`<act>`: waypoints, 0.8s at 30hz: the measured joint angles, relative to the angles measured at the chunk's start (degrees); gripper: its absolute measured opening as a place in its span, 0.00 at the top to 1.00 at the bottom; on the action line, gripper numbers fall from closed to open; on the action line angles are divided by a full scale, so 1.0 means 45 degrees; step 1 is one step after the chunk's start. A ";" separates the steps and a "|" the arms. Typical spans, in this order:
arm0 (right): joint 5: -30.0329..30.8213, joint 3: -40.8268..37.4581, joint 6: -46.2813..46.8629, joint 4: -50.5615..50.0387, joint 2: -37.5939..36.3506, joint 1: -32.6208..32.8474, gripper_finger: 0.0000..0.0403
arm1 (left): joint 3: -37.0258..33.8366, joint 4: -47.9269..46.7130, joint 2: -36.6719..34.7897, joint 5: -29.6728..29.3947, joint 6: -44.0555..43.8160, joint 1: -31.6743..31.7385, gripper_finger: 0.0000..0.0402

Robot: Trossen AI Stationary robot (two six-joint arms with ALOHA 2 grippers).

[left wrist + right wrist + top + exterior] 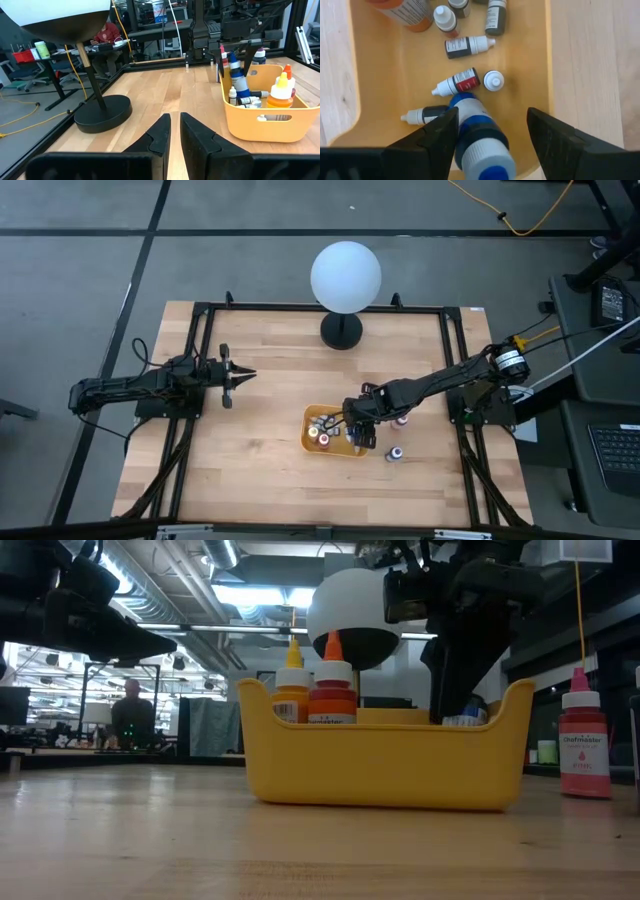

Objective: Pick & Place food coloring
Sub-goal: Put the large blue food coloring bottle into the yellow bin, then put the large purple food coloring bottle into the yellow bin

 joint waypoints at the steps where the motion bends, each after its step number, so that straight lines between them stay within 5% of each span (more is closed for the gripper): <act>1: 0.0000 0.0000 0.0011 -0.0002 0.0000 0.0000 0.41 | 0.0000 -0.0002 -0.0002 0.0000 0.0002 -0.0002 0.91; 11: 0.0098 0.0294 0.0053 -0.0492 -0.0005 0.0002 0.41 | 0.0000 -0.0003 0.0002 -0.0004 0.0001 0.0001 0.90; 24: 0.2845 0.4063 -0.0275 -0.3667 -0.0029 0.0909 0.41 | 0.0000 -0.0003 0.0001 -0.0001 -0.0002 0.0002 0.90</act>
